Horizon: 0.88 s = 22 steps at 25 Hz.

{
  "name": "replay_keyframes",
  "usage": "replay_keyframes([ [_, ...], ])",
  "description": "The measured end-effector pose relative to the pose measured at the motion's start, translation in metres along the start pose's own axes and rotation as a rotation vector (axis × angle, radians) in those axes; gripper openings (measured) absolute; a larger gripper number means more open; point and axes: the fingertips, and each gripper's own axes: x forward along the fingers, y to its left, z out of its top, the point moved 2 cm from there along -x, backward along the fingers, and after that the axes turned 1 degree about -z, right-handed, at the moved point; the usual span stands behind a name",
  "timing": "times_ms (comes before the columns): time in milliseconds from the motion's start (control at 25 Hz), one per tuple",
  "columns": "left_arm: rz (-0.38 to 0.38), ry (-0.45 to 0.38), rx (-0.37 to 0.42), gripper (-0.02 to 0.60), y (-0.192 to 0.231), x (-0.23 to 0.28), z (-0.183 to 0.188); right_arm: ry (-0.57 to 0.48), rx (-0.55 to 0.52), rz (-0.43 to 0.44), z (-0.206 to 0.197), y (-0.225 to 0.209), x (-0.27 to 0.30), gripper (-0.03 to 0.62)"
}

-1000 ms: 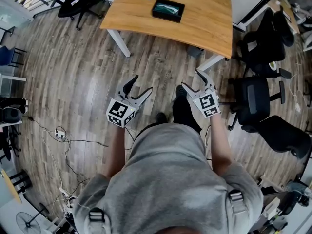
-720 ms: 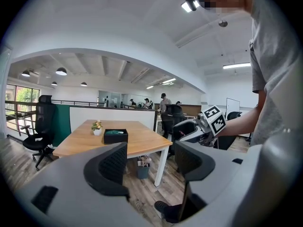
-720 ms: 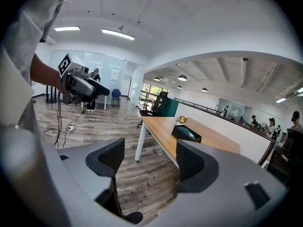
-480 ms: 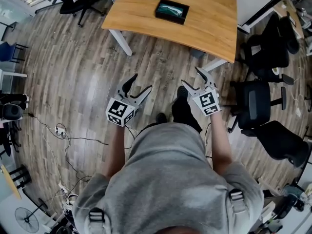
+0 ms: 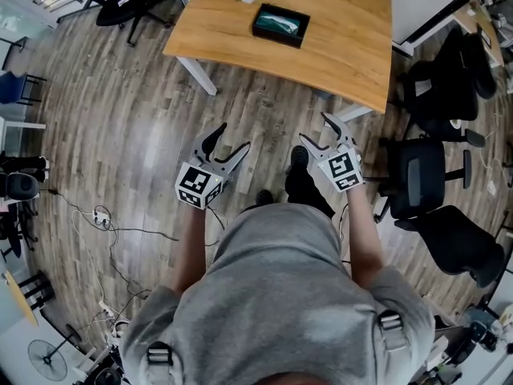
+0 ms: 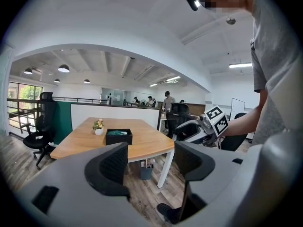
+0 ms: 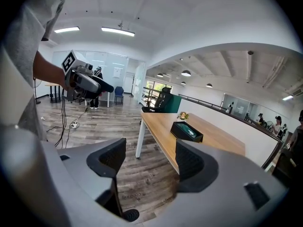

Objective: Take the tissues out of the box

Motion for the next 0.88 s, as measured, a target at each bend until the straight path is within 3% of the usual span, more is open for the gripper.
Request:
replay_keyframes([
  [880,0.145,0.000,-0.039,0.313,0.032,0.131,0.052,-0.020,-0.076,0.166,-0.001,-0.144,0.073,0.333],
])
